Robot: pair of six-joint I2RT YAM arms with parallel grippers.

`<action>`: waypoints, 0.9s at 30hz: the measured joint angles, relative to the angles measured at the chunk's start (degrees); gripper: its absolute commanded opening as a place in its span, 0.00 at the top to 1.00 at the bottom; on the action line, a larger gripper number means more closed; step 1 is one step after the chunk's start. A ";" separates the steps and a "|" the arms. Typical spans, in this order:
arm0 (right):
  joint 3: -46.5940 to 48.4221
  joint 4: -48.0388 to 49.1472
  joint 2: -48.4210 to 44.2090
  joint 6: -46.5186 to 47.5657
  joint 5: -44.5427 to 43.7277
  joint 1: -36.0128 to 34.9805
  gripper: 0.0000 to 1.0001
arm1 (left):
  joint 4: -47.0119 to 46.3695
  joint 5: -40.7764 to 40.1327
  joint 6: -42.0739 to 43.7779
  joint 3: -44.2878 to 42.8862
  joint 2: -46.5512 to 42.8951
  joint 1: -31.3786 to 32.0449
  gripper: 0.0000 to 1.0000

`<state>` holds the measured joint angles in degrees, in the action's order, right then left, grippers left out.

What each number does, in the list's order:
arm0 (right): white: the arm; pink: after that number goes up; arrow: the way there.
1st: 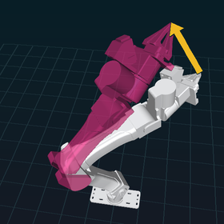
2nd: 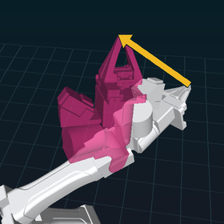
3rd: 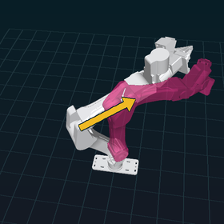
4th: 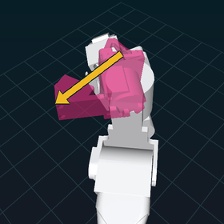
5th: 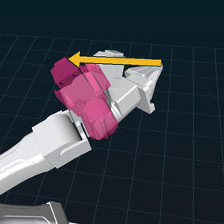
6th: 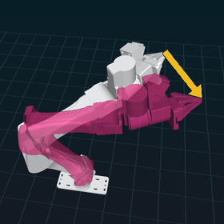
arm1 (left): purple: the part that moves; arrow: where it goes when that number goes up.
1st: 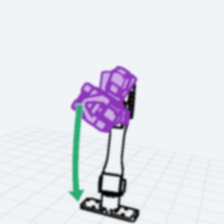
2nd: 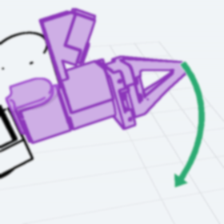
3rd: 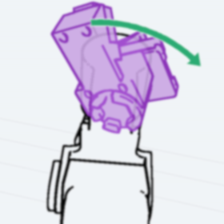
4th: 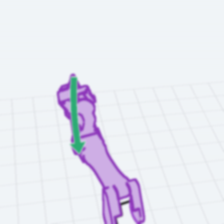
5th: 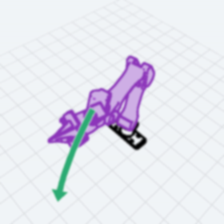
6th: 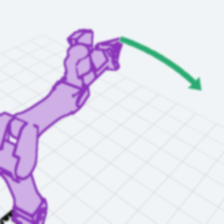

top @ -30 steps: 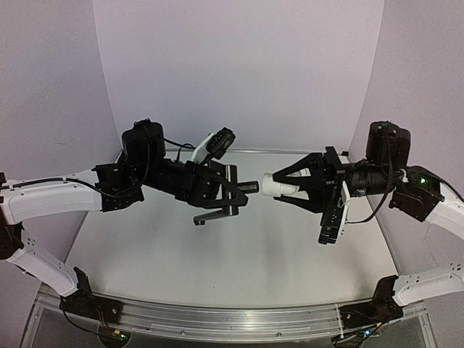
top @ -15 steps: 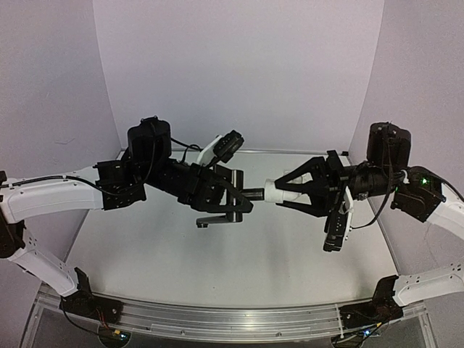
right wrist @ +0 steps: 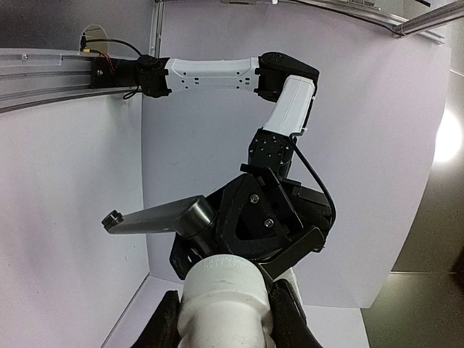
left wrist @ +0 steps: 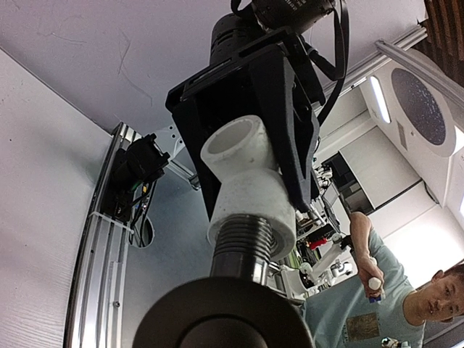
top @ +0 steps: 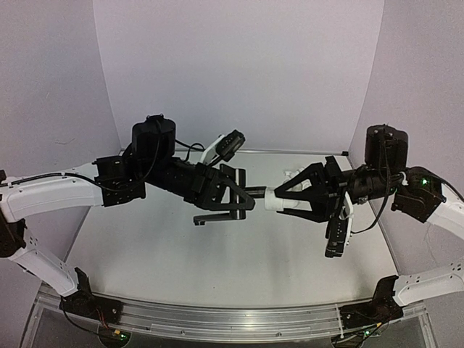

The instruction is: Install the water faucets

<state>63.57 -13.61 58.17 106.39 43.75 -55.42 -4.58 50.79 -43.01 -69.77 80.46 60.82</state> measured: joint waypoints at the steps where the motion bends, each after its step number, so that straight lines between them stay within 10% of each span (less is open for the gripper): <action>1: 0.00 -0.20 0.00 -0.12 0.00 0.00 1.00 | 0.49 0.04 0.19 -0.25 0.21 0.00 1.00; 27: 0.00 -2.58 -0.02 -1.52 -0.39 -0.02 1.00 | 5.22 0.04 2.78 -0.40 0.73 1.20 1.00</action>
<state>63.57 -16.19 58.15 104.87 43.36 -55.44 0.64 50.83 -40.23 -70.17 81.19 62.02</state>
